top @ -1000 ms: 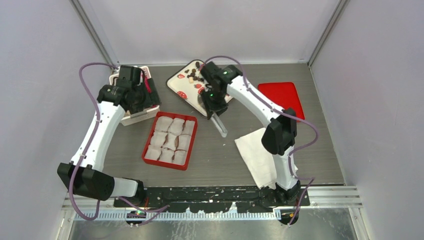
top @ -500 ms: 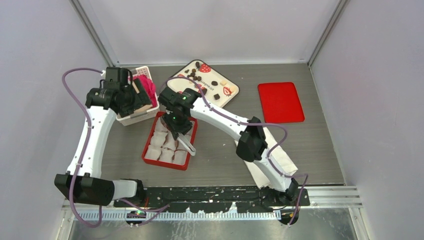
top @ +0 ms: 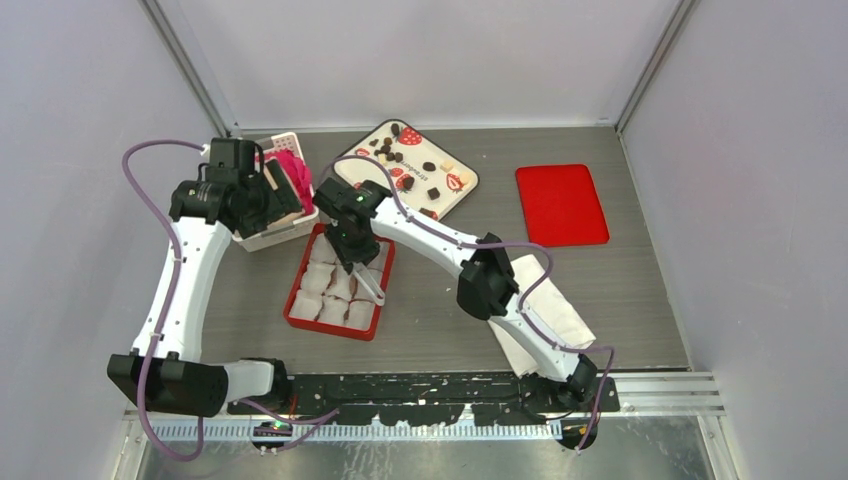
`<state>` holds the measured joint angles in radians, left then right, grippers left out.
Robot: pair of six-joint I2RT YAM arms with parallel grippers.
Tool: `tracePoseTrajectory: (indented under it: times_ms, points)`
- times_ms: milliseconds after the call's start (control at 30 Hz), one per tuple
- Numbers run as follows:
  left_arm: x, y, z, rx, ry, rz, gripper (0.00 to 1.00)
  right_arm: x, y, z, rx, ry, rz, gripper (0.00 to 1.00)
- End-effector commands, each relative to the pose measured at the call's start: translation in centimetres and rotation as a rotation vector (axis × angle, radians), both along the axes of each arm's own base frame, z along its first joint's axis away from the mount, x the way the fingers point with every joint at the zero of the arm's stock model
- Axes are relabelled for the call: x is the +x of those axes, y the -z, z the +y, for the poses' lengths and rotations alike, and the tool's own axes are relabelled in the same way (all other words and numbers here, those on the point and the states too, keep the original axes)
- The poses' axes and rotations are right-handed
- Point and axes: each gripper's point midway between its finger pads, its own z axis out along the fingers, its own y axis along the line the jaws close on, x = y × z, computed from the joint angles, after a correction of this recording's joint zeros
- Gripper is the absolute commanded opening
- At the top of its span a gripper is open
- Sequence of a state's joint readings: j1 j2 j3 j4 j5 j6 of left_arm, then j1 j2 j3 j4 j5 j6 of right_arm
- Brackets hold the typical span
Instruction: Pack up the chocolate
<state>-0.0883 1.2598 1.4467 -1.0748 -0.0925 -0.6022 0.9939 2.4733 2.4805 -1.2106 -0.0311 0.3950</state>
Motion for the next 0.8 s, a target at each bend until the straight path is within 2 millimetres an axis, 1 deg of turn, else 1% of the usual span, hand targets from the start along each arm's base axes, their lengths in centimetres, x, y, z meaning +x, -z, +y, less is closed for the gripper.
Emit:
tracePoseTrajectory:
  times_ms: [0,333,467,567,700,767]
  points:
    - [-0.3,-0.7,0.2,-0.009,-0.011,-0.032,0.78,0.6,-2.8,2.1,0.092,-0.024,-0.068,0.03]
    - [-0.6,-0.4,0.3,-0.007,-0.013,-0.026,0.78,-0.2,-1.0,2.6,0.078,-0.047,-0.023,0.05]
    - [-0.5,-0.3,0.3,-0.009,-0.015,-0.023,0.78,-0.3,-0.7,2.8,0.078,-0.055,-0.020,0.12]
    - [-0.5,-0.3,0.3,-0.011,-0.015,-0.025,0.78,-0.4,-0.6,2.8,0.077,-0.057,-0.016,0.23]
    - [-0.5,-0.3,0.3,-0.011,-0.016,-0.022,0.78,-0.4,-0.6,2.6,0.072,-0.061,-0.017,0.30]
    - [-0.5,-0.3,0.3,-0.011,-0.016,-0.024,0.78,-0.4,-0.7,2.7,0.074,-0.062,-0.018,0.31]
